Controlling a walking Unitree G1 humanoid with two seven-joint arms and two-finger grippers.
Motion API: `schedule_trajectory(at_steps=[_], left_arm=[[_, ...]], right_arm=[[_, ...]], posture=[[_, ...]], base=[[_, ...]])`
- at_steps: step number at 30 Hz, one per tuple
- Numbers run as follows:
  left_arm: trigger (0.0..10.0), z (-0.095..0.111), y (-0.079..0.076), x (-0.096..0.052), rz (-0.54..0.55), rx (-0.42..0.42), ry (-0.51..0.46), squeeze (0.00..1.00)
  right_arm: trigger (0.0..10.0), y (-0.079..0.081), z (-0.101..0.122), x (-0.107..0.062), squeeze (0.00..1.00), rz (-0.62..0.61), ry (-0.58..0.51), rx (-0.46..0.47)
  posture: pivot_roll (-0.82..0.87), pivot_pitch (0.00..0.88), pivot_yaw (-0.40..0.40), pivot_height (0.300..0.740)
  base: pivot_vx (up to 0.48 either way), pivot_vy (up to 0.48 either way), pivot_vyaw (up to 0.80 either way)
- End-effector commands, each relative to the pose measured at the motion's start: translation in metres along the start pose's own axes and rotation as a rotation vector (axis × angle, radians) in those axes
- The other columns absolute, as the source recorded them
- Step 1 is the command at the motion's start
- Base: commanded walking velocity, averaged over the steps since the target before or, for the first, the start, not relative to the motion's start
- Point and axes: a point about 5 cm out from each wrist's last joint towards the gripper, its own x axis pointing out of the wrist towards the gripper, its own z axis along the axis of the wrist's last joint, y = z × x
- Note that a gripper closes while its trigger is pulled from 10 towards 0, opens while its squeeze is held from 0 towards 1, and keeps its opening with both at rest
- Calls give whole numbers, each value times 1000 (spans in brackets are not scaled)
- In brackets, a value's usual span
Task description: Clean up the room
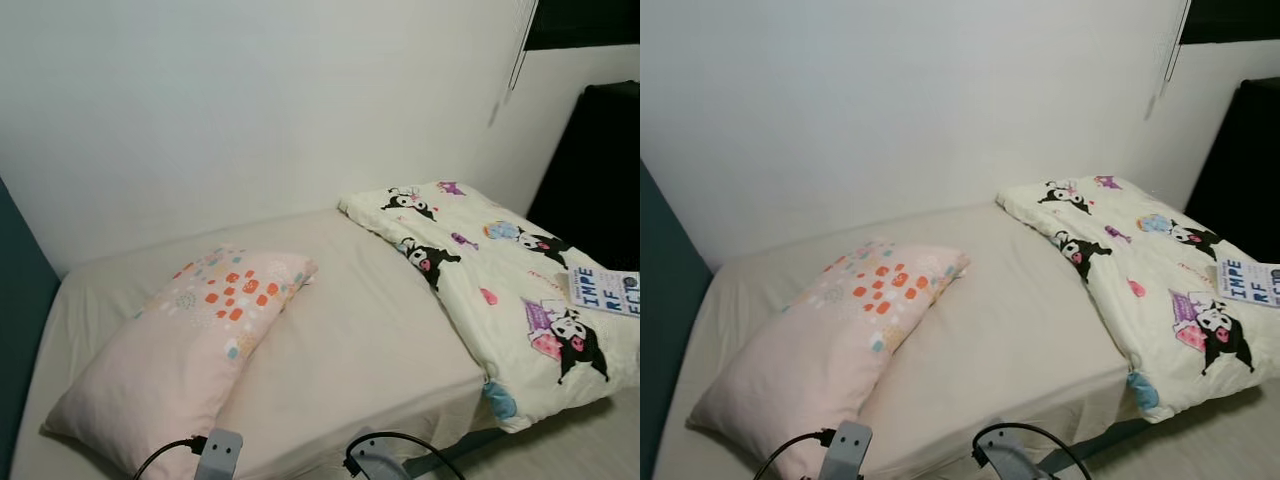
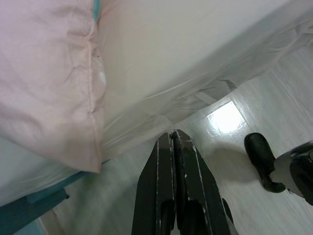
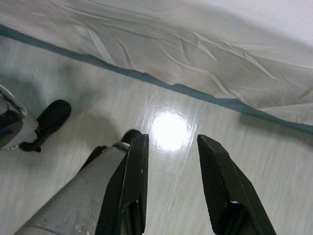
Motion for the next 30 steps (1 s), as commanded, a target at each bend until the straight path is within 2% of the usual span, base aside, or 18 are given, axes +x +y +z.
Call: schedule_trajectory(at_steps=[1, 16, 24, 30], left_arm=[[10000, -2, 1, -1, 8, 1, 1, 0], [10000, -3, 4, -1, 13, 45, 0, 0], [10000, -5, 7, -3, 25, 64, -2, 0], [10000, -2, 6, -3, 45, 31, -27, 0]], right_arm=[[10000, 0, 4, 0, 0, -2, -15, -4], [10000, 3, 2, 1, 0, 5, -12, -28], [10000, 7, 4, 2, 0, 2, -11, -32], [10000, -3, 9, 1, 0, -51, -25, 7]], posture=[[-94, 0, -82, 738], [-61, 0, -150, 738], [-49, 0, -132, 738], [-43, 0, -99, 738]], base=[[0, 0, 0], [0, 0, 0], [0, 0, 0], [0, 0, 0]])
